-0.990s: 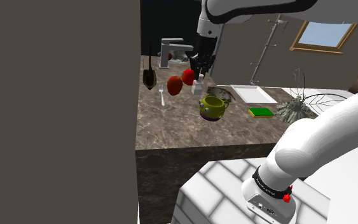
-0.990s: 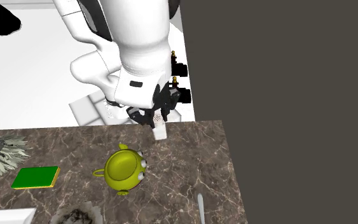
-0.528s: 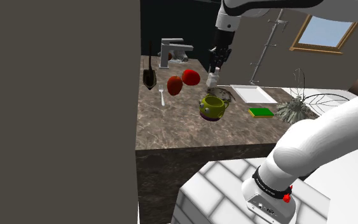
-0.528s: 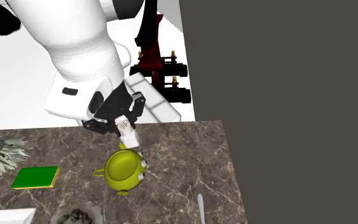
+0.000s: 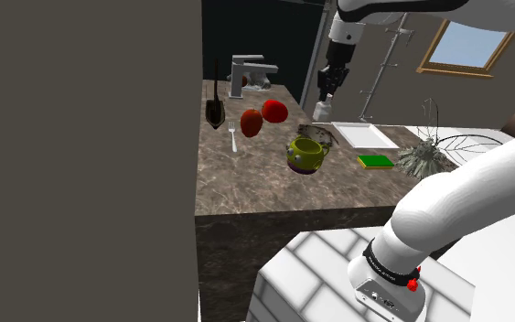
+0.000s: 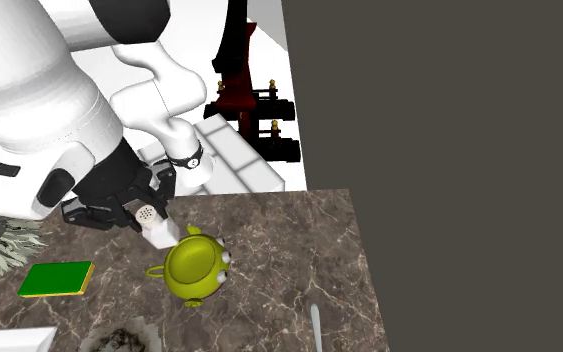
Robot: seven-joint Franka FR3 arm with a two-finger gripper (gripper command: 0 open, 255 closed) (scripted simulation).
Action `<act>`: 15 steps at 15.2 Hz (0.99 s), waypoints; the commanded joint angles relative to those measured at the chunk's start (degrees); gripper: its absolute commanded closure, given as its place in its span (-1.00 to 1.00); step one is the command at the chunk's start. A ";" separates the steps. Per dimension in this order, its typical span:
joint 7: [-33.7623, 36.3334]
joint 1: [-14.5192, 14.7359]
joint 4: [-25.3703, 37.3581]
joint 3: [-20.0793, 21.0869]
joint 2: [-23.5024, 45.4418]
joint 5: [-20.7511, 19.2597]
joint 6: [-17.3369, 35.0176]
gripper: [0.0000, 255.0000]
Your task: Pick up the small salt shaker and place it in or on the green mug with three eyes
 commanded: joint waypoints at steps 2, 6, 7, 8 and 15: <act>-0.18 -0.10 -2.08 -0.25 0.10 -0.11 2.20 1.00; -0.15 -0.18 -5.19 -0.41 0.06 -0.23 5.28 1.00; -0.14 -0.20 -5.94 -0.46 0.09 -0.26 6.05 1.00; -0.13 -0.22 -6.68 -0.51 0.12 -0.29 6.82 1.00; -0.15 -0.33 -11.54 -0.87 0.74 -0.44 12.30 1.00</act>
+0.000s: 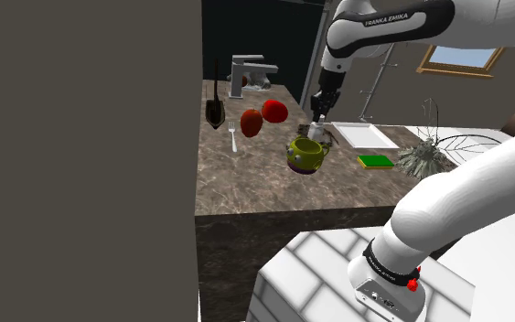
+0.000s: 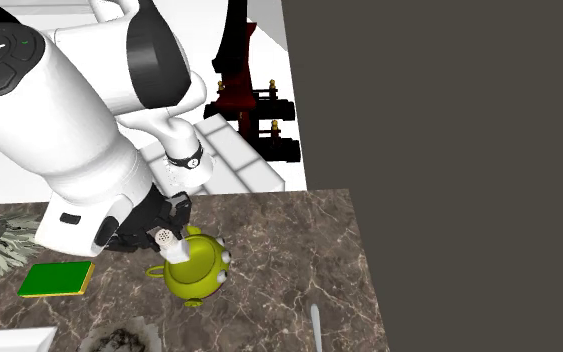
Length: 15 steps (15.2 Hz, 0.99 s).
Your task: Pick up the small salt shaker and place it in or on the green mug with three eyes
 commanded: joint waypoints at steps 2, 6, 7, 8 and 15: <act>-0.03 -0.06 -2.11 -0.18 0.28 -0.08 2.42 1.00; -0.06 -0.08 -3.32 -0.29 0.62 -0.10 3.96 1.00; -0.06 -0.08 -3.32 -0.29 0.62 -0.10 3.96 1.00; -0.06 -0.08 -3.32 -0.29 0.62 -0.10 3.96 1.00; -0.06 -0.08 -3.32 -0.29 0.62 -0.10 3.96 -1.00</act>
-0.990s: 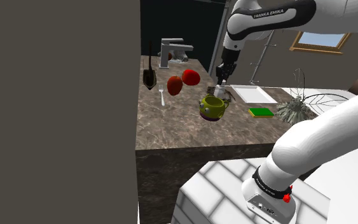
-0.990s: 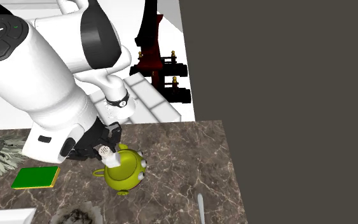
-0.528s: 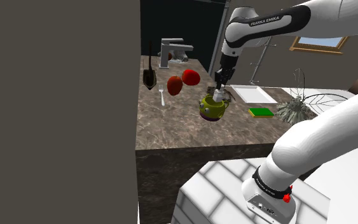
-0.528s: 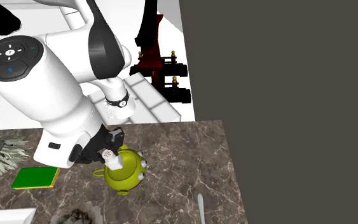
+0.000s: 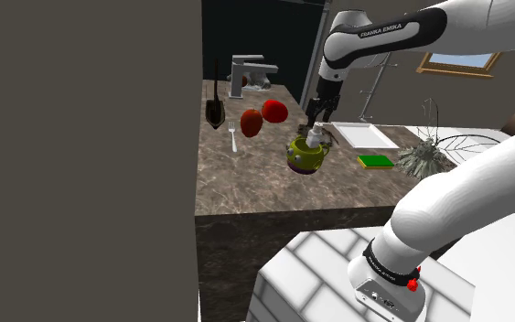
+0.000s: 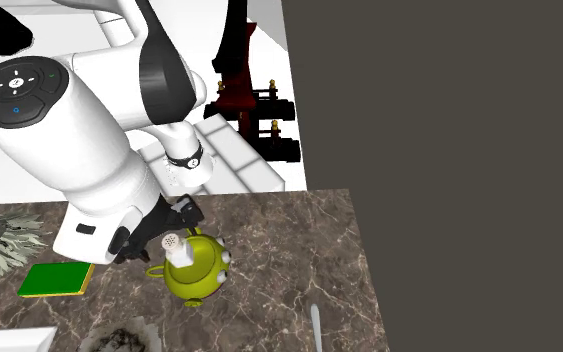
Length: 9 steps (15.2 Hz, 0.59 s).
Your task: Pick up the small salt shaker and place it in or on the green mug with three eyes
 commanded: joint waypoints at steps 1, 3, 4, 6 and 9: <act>0.00 0.00 0.00 0.00 0.00 0.00 0.00 -1.00; 0.02 0.03 1.62 0.14 -0.38 0.04 -1.99 -1.00; 0.03 0.07 3.30 0.27 -0.67 0.09 -3.97 -1.00; 0.01 0.14 6.48 0.49 -0.99 0.20 -7.46 -1.00; 0.01 0.14 6.48 0.49 -0.99 0.20 -7.46 -1.00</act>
